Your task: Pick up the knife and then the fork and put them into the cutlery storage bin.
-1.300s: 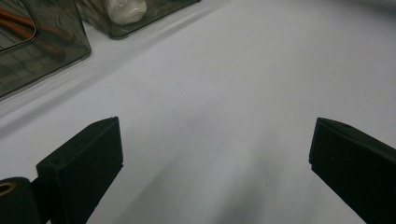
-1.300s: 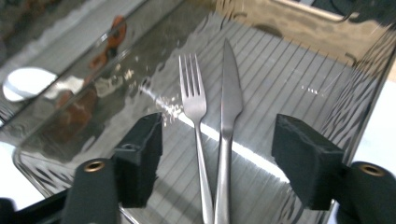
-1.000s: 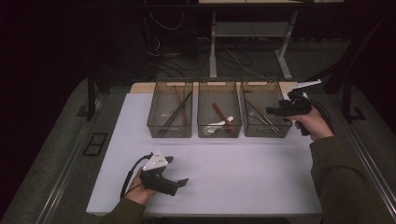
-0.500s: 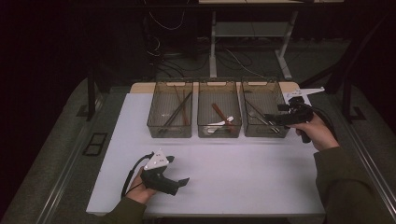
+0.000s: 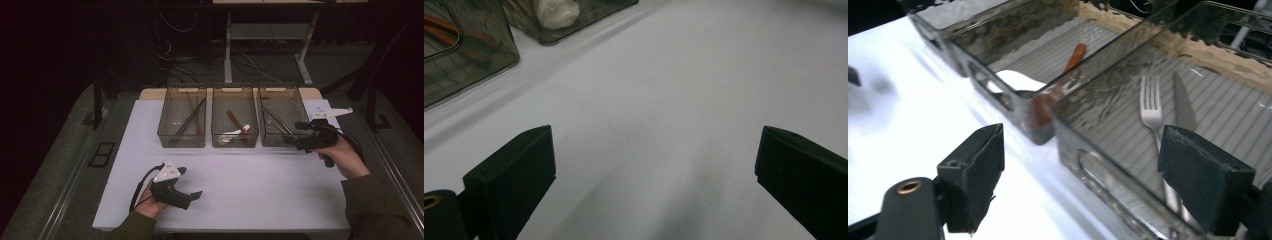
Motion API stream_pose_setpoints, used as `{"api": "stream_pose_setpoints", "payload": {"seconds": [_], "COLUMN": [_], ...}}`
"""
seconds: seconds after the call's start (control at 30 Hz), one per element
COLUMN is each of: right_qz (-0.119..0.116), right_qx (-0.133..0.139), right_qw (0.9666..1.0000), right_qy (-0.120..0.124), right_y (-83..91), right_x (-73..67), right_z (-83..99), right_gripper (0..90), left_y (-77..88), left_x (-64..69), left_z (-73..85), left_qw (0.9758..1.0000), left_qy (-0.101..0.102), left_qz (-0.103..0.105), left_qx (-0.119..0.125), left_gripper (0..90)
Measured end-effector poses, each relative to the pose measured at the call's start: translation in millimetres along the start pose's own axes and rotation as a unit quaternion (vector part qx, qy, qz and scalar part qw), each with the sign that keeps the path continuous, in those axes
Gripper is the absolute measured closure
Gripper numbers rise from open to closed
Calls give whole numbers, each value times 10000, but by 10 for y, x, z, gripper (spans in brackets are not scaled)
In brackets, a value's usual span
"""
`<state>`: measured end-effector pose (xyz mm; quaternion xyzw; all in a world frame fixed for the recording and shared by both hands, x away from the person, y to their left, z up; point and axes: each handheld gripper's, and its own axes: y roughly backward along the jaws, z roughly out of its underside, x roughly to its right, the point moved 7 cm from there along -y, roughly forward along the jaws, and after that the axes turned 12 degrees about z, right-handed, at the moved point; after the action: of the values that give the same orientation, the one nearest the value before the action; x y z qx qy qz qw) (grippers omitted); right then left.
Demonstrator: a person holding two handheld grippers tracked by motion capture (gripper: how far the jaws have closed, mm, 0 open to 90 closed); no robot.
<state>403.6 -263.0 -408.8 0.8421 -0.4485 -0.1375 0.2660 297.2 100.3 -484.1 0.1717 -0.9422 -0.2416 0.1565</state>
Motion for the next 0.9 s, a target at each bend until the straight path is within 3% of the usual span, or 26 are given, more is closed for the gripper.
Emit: {"api": "stream_pose_setpoints", "payload": {"seconds": [0.63, 0.9], "right_qz": [-339, -361], "right_qx": [185, 176], "right_qw": [9991, 9990], "right_qy": [194, 192], "right_y": [102, 106], "right_x": [-415, -475], "right_z": [309, 469], "right_gripper": [186, 186], "left_y": [15, 28], "left_x": [16, 16], "left_z": [4, 4], "left_qw": [10000, 10000], "left_qy": [-25, -16], "left_qz": [30, 18], "left_qx": [-14, -15], "left_gripper": [20, 21]}}
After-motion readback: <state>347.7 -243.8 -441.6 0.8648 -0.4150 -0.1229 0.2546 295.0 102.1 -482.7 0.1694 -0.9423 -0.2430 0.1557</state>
